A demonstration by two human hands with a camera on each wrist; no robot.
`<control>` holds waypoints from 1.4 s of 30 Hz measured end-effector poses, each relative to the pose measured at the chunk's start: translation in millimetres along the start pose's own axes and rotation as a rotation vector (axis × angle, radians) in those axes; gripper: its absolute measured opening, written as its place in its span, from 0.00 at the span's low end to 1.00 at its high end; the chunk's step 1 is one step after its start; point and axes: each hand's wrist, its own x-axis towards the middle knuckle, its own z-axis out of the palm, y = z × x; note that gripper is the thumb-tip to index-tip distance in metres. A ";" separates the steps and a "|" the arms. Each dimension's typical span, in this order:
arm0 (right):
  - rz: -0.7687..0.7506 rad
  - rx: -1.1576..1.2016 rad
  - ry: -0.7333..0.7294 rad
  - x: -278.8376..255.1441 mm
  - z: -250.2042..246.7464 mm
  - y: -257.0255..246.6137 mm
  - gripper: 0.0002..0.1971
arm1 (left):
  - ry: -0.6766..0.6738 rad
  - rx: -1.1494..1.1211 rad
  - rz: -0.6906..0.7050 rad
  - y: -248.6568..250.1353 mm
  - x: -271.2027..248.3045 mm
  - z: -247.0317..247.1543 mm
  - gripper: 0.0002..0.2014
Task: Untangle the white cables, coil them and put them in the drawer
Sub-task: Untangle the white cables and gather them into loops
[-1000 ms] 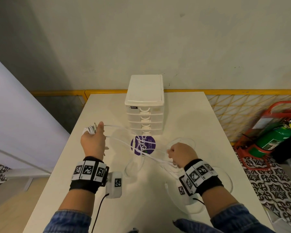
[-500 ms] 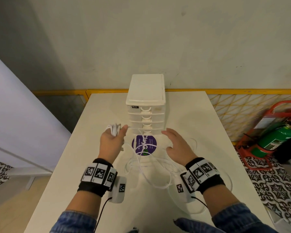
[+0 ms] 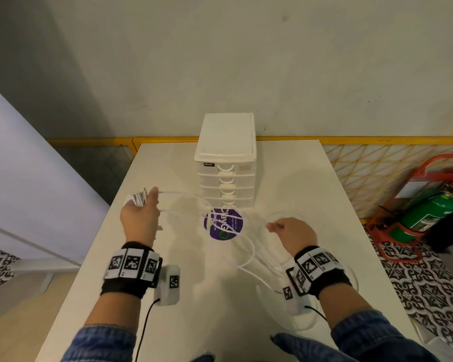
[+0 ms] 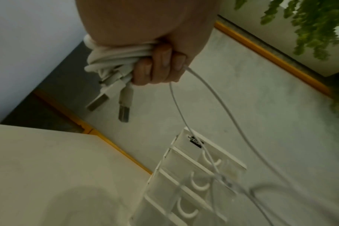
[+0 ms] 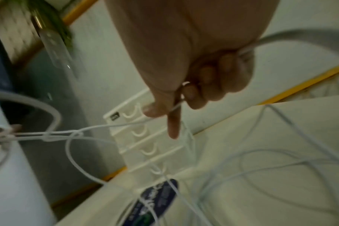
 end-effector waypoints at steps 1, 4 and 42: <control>0.102 -0.090 -0.080 1.9 2.5 7.5 0.22 | 0.006 -0.010 -0.008 0.2 0.8 -0.4 0.17; 0.252 -0.345 -0.171 -2.2 13.7 14.0 0.17 | -0.076 0.020 0.011 2.8 -6.9 9.6 0.17; -0.494 0.252 0.125 -9.7 22.2 -51.3 0.10 | -0.185 -0.034 0.133 25.3 -29.9 19.2 0.21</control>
